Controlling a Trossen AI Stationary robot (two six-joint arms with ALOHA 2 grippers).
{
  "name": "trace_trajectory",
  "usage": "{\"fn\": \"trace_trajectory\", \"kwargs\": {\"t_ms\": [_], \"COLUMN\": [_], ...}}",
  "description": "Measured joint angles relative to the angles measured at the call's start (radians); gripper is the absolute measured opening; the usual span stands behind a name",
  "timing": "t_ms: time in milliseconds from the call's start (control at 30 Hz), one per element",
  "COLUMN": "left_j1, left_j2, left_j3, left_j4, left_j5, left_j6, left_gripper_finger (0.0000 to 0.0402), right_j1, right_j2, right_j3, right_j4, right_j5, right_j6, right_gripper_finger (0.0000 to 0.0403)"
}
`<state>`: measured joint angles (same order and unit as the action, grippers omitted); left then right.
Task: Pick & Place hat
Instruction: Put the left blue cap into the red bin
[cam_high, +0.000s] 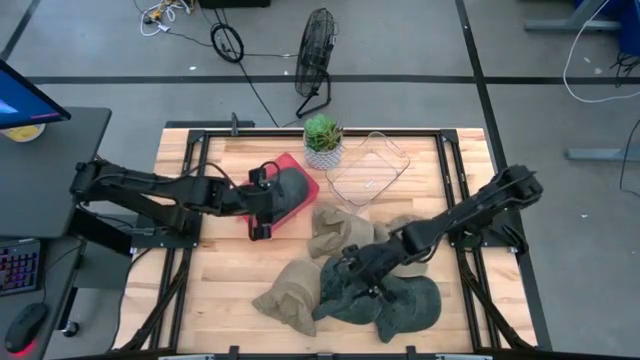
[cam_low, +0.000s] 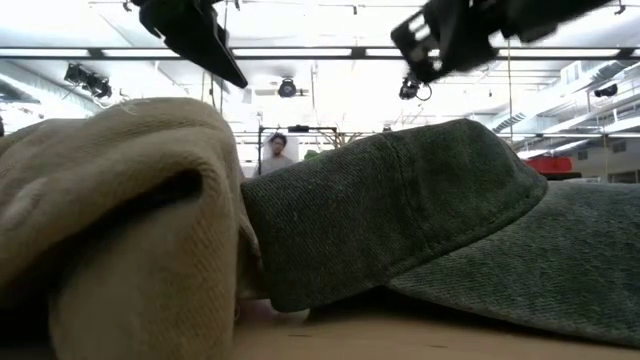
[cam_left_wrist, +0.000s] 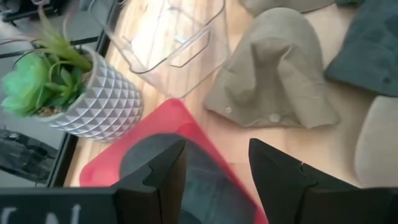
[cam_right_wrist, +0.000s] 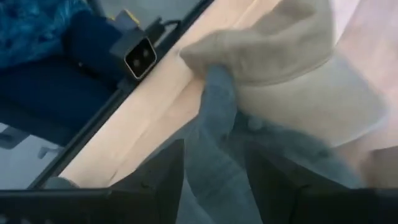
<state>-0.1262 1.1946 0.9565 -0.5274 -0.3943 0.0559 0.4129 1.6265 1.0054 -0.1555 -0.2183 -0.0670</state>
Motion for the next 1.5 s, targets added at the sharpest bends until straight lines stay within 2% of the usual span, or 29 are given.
{"fn": "trace_trajectory", "kwargs": {"t_ms": [233, 400, 500, 667, 867, 1000, 1200, 1300, 1500], "left_j1": [-0.038, -0.063, -0.078, -0.11, -0.15, -0.167, -0.176, -0.171, -0.172], "left_j2": [0.018, 0.017, 0.017, 0.018, 0.027, 0.051, 0.116, 0.158, 0.285], "left_j3": [0.0, 0.0, 0.0, 0.0, 0.0, 0.0, 0.0, 0.0, 0.0], "left_j4": [0.006, 0.007, 0.006, 0.008, 0.058, 0.132, 0.336, 0.391, 0.516], "left_j5": [0.0, -0.001, 0.0, 0.0, 0.027, 0.148, 0.174, 0.21, 0.224], "left_j6": [-0.097, -0.128, -0.146, -0.21, -0.338, -0.26, -0.13, -0.116, -0.101], "left_gripper_finger": [0.0177, 0.0177, 0.0177, 0.0177, 0.0177, 0.0177, 0.0177, 0.0177, 0.0177], "right_j1": [0.004, 0.004, 0.004, 0.002, 0.002, 0.002, -0.016, -0.032, -0.064], "right_j2": [0.127, 0.164, 0.165, 0.154, 0.076, 0.035, 0.035, 0.04, 0.04], "right_j3": [0.001, 0.002, 0.002, 0.002, 0.021, 0.084, 0.128, 0.128, 0.128], "right_j4": [0.011, -0.001, -0.007, -0.028, -0.064, -0.07, -0.107, -0.109, -0.101], "right_j5": [0.0, -0.019, -0.01, -0.014, 0.019, 0.026, 0.056, 0.066, 0.084], "right_j6": [0.053, -0.017, -0.043, -0.05, -0.097, -0.296, -0.707, -0.796, -0.857], "right_gripper_finger": [0.0174, 0.0163, 0.0128, 0.002, 0.0015, 0.0008, 0.0007, 0.0006, 0.0005]}}
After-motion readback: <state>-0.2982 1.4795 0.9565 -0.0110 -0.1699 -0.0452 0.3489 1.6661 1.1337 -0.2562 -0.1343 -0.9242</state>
